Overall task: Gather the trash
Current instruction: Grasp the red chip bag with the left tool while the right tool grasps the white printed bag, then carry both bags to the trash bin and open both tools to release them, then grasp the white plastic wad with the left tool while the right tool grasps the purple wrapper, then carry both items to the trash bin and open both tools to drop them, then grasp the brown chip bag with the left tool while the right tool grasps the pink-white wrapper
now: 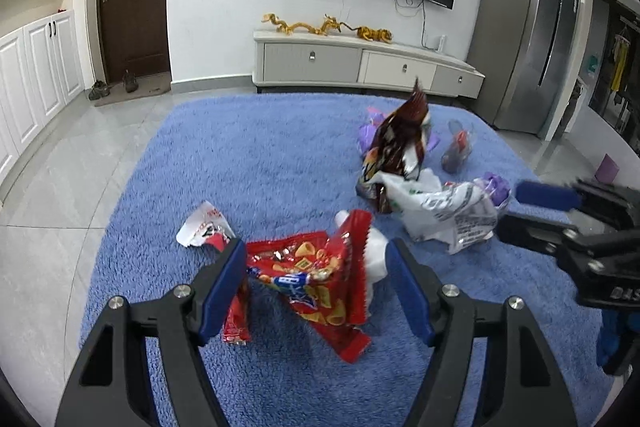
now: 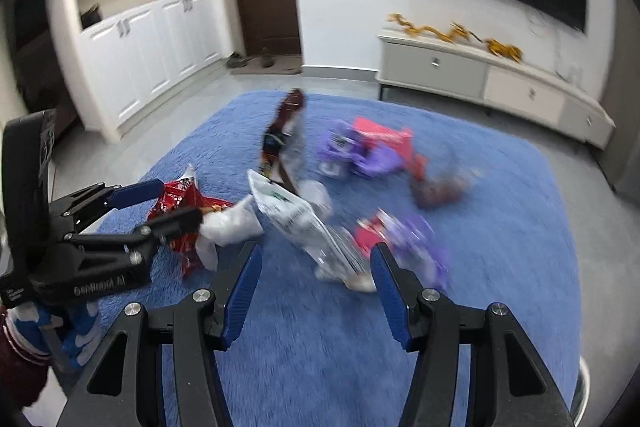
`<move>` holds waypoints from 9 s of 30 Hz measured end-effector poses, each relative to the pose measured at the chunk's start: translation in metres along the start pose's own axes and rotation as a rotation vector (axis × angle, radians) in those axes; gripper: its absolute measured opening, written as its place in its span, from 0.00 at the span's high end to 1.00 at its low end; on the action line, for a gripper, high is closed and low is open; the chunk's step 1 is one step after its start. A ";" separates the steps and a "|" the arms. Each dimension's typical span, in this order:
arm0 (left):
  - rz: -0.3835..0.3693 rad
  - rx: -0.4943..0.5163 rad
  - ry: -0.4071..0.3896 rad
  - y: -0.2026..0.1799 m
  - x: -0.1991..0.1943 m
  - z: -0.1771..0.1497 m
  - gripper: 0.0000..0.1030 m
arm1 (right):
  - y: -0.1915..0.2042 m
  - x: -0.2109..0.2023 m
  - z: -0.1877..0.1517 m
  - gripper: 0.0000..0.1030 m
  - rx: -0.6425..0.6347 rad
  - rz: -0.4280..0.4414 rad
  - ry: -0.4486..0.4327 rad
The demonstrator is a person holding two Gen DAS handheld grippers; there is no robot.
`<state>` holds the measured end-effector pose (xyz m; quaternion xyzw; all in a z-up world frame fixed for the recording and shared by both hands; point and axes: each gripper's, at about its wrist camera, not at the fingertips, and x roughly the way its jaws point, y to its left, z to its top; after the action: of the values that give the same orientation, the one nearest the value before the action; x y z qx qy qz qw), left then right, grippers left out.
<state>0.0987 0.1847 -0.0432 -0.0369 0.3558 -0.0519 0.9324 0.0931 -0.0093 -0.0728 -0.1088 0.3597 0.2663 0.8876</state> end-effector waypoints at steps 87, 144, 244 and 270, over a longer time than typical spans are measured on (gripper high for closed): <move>-0.508 0.375 0.177 -0.494 0.092 0.006 0.49 | -0.344 -0.220 -0.267 0.57 0.802 -0.652 0.000; -0.315 0.135 0.113 -0.059 0.017 -0.011 0.38 | -0.092 -0.088 -0.064 0.43 0.267 -0.182 0.024; -0.527 0.261 0.180 -0.396 0.046 0.028 0.43 | -0.306 -0.261 -0.210 0.53 0.733 -0.471 -0.166; -0.217 -0.068 0.046 -0.032 0.025 0.051 0.43 | -0.164 -0.171 -0.059 0.50 0.446 -0.242 -0.149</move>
<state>0.1492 0.1510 -0.0188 -0.1054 0.3727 -0.1412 0.9111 0.0465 -0.2358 0.0041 0.0673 0.3276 0.0793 0.9391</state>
